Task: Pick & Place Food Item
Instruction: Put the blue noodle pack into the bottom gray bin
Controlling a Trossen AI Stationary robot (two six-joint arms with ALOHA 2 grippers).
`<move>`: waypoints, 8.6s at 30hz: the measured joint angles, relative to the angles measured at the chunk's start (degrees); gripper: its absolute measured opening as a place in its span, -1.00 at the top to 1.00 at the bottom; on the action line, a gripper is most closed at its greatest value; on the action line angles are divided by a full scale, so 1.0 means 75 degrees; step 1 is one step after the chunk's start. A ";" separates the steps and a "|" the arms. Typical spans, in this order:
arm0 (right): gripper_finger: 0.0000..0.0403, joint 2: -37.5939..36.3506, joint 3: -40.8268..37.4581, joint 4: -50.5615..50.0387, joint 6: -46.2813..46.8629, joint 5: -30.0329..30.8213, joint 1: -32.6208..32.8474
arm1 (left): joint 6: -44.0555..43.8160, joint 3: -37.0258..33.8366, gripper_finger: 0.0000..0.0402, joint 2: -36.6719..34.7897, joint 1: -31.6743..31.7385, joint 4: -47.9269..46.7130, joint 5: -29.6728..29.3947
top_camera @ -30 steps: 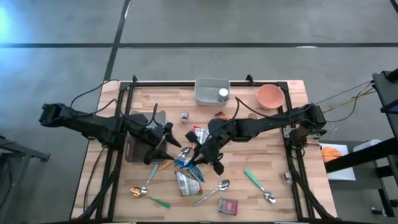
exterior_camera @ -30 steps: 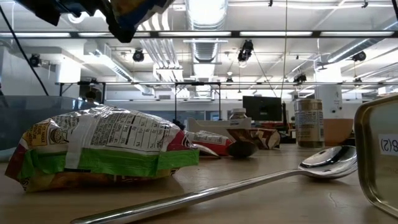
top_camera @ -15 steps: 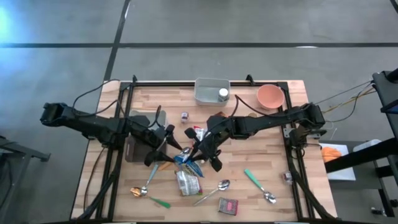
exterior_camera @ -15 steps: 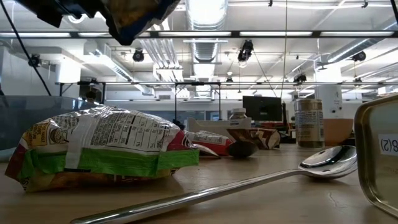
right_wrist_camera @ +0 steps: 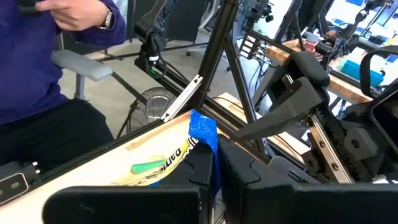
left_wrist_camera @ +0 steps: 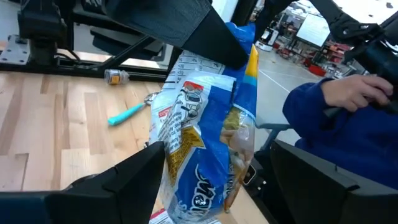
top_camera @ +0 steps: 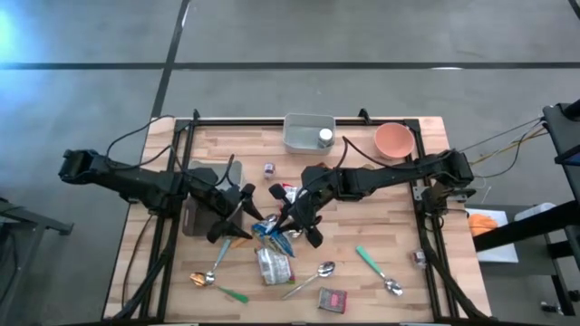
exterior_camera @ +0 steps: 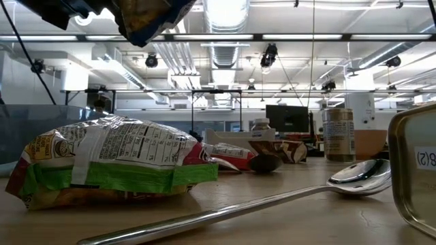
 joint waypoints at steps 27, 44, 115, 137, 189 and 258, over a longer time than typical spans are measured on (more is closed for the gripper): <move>0.96 -0.0006 0.0000 0.0172 -0.0135 -0.0280 -0.0091 | 0.0312 0.0205 -0.39 0.0829 -0.0093 0.0580 0.0164; 0.96 -0.0009 0.0000 0.0162 -0.0114 -0.0332 -0.0093 | 0.0308 0.0245 0.63 0.0800 -0.0099 0.0536 0.0421; -0.40 -0.0196 -0.0475 -0.2244 0.4243 0.4756 -0.0294 | -0.3887 0.0429 1.00 -0.2688 -0.0093 -0.6669 -0.3925; -0.40 -0.0195 -0.1106 -0.2286 0.4680 0.5916 -0.0294 | -0.7196 0.2244 1.00 -0.2887 -0.0226 -1.1548 -0.5322; -0.40 -0.0201 -0.1116 -0.2440 0.4257 0.5904 -0.0300 | -1.2776 0.1212 1.00 -0.0554 -0.1802 -1.3999 -0.9245; -0.40 -0.0204 -0.1116 -0.2401 0.4144 0.5875 -0.0294 | -1.0403 0.0315 1.00 0.0548 0.0866 -1.0824 -0.8509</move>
